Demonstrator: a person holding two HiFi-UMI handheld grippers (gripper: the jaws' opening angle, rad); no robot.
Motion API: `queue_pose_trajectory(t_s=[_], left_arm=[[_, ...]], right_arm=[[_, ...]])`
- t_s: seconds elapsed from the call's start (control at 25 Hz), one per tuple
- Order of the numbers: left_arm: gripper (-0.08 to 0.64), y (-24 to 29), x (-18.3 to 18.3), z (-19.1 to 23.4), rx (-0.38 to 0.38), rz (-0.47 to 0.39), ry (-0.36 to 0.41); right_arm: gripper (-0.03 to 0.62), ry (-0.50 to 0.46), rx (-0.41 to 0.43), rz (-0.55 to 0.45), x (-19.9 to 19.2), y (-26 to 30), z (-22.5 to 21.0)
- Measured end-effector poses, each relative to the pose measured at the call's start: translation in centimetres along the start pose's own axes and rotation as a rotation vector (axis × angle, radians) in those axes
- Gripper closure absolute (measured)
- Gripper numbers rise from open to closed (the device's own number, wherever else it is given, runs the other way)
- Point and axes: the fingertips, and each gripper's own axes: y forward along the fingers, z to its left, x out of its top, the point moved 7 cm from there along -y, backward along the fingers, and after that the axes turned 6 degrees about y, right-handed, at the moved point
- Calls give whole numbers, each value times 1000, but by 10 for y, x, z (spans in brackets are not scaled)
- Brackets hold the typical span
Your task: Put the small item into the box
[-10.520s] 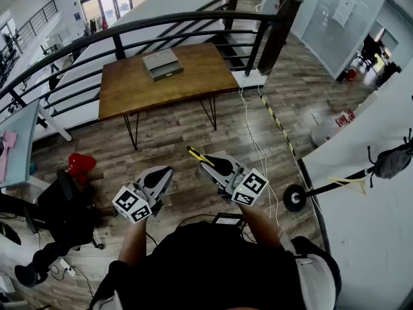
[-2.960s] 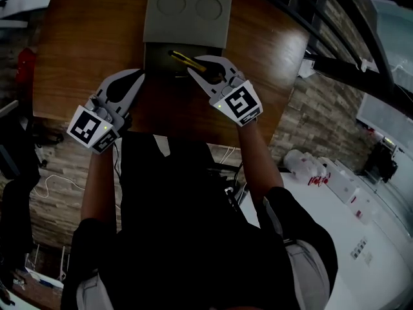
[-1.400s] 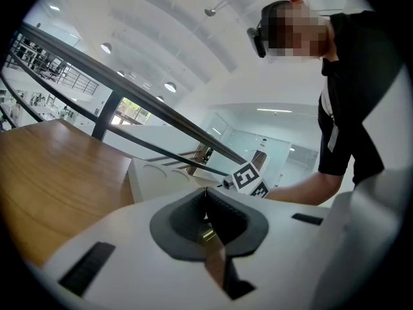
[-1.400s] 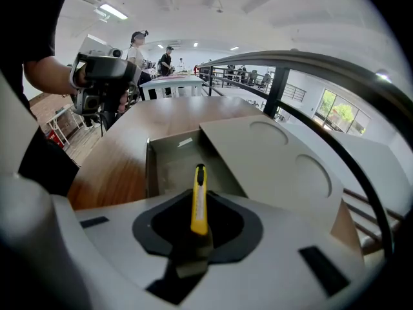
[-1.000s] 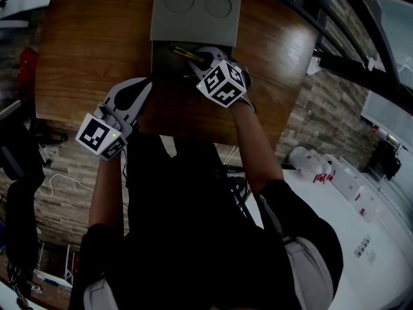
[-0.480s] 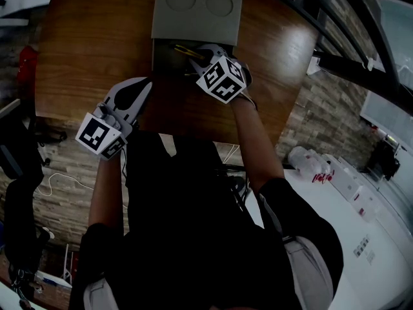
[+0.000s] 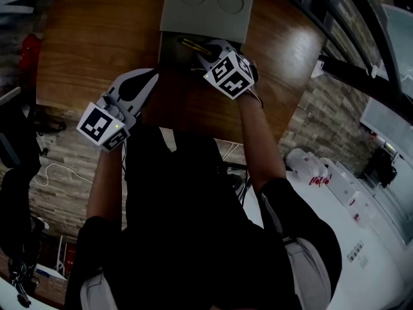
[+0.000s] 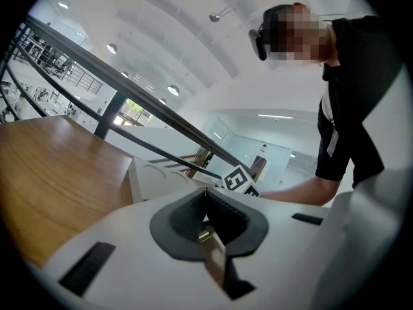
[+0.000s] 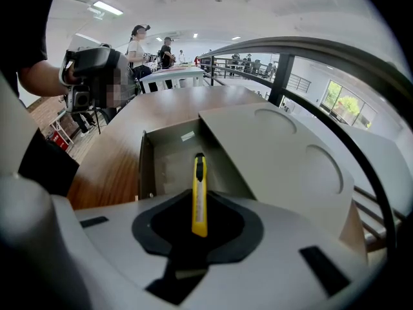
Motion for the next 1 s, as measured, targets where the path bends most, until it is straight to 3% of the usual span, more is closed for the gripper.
queue_pose_trajectory(t_s=[0.52, 0.8, 1.0], left_arm=[[545, -1, 5, 1, 2, 0, 9], [543, -2, 19, 2, -24, -11, -12], [545, 1, 50, 0, -68, -21, 9]], right_arm=[[494, 19, 8, -9, 0, -3, 0], [499, 99, 1, -130, 19, -34, -5], [552, 108, -59, -227, 45, -78, -8]])
